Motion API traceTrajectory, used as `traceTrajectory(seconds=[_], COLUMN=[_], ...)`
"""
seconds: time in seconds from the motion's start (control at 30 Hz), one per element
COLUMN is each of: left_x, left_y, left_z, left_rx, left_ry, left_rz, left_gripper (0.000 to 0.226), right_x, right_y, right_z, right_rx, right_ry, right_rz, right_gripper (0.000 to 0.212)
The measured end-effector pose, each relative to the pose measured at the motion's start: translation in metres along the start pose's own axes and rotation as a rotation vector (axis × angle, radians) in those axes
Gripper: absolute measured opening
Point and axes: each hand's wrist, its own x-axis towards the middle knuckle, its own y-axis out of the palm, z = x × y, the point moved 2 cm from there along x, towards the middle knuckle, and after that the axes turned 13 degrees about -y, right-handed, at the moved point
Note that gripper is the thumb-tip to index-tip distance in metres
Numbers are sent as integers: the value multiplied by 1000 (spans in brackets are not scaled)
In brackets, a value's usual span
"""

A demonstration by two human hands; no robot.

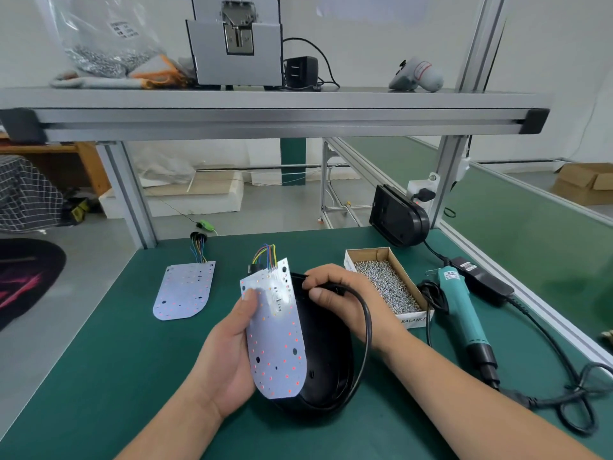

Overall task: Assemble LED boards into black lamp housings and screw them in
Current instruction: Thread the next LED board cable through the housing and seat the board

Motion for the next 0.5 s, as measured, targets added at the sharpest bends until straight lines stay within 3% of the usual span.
traceTrajectory(seconds=[0.13,0.33,0.5], left_x=[0,-4,-3], left_y=[-2,-6,-3], left_z=[-1,-10,-4], left_rx=[49,43,-15], left_ry=[-14,29,52], left_rz=[-23,-80,-113], left_gripper=[47,46,45], right_x=[-1,-6,-5], right_y=[-1,-15,-11], right_z=[2,-4,-3], right_rx=[-5,-93,-29], right_ry=[50,217,249], right_rz=[0,170,46], right_gripper=[20,47,41])
